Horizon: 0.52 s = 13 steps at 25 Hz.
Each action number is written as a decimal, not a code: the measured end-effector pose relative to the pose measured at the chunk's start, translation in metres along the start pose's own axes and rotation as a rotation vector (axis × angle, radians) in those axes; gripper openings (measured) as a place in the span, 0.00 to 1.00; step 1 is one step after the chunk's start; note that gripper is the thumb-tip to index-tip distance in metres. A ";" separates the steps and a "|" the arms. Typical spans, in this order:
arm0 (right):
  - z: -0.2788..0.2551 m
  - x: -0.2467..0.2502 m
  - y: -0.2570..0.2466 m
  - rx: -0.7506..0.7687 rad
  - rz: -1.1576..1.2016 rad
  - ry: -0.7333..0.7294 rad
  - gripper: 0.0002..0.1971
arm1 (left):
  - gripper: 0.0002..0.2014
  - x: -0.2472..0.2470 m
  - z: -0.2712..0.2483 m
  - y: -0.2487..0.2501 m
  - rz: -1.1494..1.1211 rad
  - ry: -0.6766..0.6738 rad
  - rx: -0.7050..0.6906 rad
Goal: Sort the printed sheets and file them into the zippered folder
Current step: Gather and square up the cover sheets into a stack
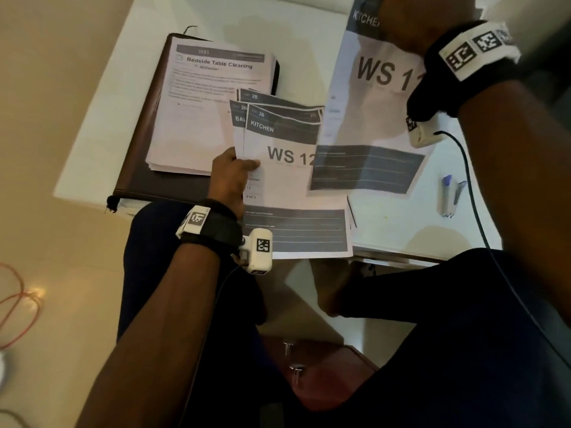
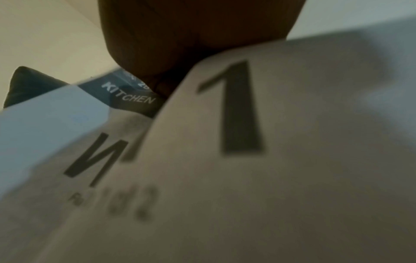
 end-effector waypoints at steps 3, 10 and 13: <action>0.017 -0.009 -0.010 -0.028 0.130 -0.003 0.57 | 0.15 -0.001 0.001 0.002 0.003 0.010 0.019; 0.041 -0.021 -0.086 0.001 0.207 0.174 0.28 | 0.10 -0.006 -0.004 0.008 -0.004 0.054 0.046; 0.037 -0.055 -0.115 0.012 0.238 0.005 0.34 | 0.11 -0.007 -0.006 0.008 -0.041 0.075 0.048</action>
Point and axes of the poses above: each hand's wrist, its own z-axis towards the middle knuckle, its own x-axis out of the back of the hand, y = z × x, the point moved 1 cm from there along z, towards the middle knuckle, and after that the axes turned 11 degrees about y, right-handed, at the moved point
